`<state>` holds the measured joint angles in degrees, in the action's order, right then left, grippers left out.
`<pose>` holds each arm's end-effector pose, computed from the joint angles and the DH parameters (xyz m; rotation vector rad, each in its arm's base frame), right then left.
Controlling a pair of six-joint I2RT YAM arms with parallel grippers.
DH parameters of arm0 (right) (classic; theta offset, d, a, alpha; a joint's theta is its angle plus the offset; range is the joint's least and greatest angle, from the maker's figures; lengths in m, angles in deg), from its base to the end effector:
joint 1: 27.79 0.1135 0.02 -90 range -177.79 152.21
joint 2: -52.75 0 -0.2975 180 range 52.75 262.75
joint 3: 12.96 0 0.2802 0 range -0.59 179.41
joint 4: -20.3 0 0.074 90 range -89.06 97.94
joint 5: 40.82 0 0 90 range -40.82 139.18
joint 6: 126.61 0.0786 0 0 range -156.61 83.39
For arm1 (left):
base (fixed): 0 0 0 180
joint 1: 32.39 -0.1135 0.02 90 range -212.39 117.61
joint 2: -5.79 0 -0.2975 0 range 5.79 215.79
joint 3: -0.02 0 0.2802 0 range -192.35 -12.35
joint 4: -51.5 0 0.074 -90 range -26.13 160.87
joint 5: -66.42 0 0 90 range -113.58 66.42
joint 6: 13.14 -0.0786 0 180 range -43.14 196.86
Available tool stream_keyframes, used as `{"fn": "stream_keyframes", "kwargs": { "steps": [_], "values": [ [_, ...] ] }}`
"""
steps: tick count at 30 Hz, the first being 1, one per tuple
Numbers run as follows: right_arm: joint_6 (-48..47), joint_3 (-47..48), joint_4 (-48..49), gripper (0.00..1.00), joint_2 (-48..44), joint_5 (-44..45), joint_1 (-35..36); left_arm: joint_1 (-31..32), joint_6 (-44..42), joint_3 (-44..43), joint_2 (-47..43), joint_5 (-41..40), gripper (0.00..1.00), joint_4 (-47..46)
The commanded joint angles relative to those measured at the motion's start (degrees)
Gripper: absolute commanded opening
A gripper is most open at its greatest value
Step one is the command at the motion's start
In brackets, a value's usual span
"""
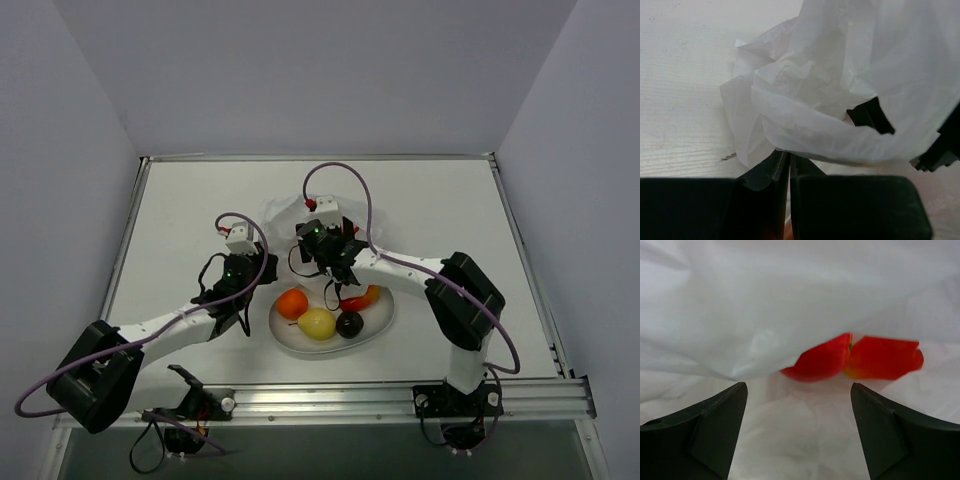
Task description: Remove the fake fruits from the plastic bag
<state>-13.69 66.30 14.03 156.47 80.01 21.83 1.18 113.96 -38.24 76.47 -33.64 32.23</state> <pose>0.3334 0.3298 0.2142 -0.1572 2.0266 0.2294 0.2622 -0.1575 0.2096 -0.1862 1.8465 -0.7165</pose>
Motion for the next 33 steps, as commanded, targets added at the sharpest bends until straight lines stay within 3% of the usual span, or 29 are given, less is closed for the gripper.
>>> {"fn": "stream_keyframes", "kwargs": {
  "steps": [1,9,17,25,33],
  "values": [
    [-3.93,4.56,3.14,0.80,2.79,3.09,-2.42,-0.34,0.43,-1.62,-1.59,0.22,0.02,-2.46],
    [-4.10,9.13,4.28,0.81,10.88,-1.12,-6.56,-0.43,0.25,-1.80,-0.80,0.22,0.02,-2.55],
    [-4.82,5.45,7.97,0.38,3.97,-5.76,-5.77,-0.43,0.43,-1.62,-0.54,0.31,0.02,-3.17],
    [-0.86,-2.64,7.37,0.38,-9.76,-18.25,-0.94,-0.25,1.57,-1.36,0.34,0.84,0.02,-4.75],
    [2.31,-10.02,3.24,0.38,-24.78,-19.14,5.39,-0.34,1.66,-1.53,0.08,-0.48,0.02,-5.10]
  ]
}}
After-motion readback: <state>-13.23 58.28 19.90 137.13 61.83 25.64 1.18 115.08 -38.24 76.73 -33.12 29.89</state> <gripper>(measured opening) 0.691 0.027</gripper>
